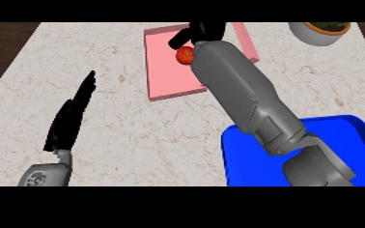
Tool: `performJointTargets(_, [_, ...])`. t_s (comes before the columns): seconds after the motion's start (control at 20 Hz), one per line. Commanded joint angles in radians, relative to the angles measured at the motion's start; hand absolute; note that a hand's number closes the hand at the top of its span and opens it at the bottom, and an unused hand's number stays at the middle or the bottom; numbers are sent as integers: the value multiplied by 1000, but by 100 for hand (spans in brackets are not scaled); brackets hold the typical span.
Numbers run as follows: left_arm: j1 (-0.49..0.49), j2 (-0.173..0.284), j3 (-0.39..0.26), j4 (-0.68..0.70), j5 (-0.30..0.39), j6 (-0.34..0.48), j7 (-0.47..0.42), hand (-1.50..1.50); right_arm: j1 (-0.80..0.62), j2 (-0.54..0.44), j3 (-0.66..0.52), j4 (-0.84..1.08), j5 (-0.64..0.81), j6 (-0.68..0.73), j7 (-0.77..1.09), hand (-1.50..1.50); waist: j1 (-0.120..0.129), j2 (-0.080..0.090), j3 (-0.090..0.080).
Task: Pick the tomato from the tray and place it in the cardboard box
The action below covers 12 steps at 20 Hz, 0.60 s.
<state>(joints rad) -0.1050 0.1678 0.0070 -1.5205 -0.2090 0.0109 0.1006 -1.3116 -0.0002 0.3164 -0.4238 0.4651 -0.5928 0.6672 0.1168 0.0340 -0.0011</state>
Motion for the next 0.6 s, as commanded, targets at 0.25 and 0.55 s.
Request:
performJointTargets(0.25, [52,2,24,4,9,11,-27,0,9,-1,-145,-36,-93,-352,-182,-150,-36,-7,2])
performJointTargets(0.55, [33,24,54,-7,13,13,-8,0,52,-16,-274,-136,-205,-450,-349,-150,-65,-16,2])
